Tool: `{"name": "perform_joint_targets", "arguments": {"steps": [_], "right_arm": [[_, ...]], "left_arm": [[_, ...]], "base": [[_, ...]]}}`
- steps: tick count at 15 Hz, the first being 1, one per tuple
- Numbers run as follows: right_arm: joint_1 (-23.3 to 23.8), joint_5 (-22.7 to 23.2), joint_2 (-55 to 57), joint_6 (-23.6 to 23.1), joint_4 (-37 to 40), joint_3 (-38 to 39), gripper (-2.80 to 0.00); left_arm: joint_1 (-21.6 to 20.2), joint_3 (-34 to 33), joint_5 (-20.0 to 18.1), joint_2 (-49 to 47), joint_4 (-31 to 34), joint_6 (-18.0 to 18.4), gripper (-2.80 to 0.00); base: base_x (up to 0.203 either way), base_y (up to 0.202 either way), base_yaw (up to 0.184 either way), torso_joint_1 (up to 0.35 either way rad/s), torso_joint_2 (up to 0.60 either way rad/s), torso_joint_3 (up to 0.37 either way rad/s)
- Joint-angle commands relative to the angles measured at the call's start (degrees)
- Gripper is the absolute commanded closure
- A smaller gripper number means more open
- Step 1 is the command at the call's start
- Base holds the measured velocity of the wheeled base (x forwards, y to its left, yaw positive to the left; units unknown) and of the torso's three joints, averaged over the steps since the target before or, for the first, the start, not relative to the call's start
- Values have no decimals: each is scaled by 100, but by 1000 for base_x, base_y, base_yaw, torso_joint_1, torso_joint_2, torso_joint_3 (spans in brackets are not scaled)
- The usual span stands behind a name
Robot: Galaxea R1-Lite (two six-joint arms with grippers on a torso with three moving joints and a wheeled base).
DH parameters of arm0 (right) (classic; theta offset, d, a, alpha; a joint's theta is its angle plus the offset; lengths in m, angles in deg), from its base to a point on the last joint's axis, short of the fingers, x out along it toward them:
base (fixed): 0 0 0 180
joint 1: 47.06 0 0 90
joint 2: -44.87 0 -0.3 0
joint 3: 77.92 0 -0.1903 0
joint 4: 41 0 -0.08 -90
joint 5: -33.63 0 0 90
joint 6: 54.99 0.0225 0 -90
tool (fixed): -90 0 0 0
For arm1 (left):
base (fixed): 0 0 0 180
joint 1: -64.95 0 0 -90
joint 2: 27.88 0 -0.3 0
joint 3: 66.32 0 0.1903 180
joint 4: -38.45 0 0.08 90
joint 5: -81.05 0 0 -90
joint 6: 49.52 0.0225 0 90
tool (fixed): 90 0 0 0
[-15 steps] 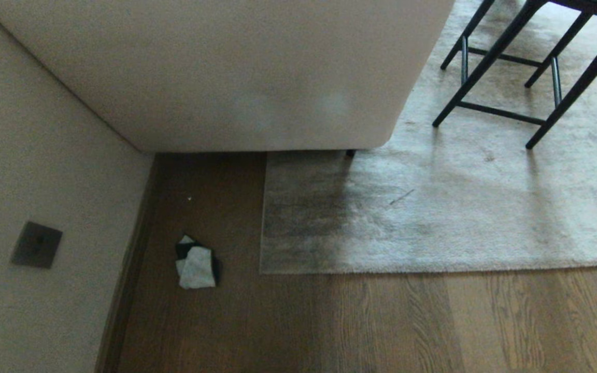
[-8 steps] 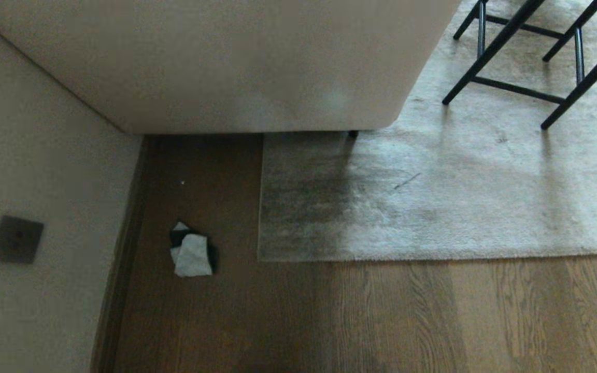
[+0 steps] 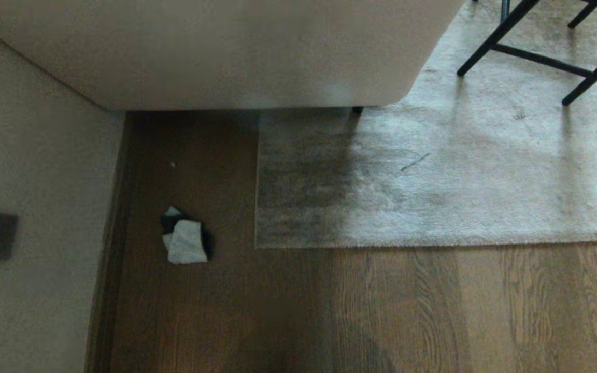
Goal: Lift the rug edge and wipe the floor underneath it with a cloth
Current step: Pick up the rag
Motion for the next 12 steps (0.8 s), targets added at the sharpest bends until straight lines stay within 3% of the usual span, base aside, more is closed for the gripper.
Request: {"name": "perform_joint_targets", "arguments": {"steps": [1,12], "right_arm": [[-2,0,0,1,-2,0,0],[-2,0,0,1,-2,0,0]], "left_arm": [[0,0,1,0,-2,-5,0],[0,0,1,0,4,-5,0]], "base": [[0,0,0,1,3,-201],[0,0,0,2,4,-196]]}}
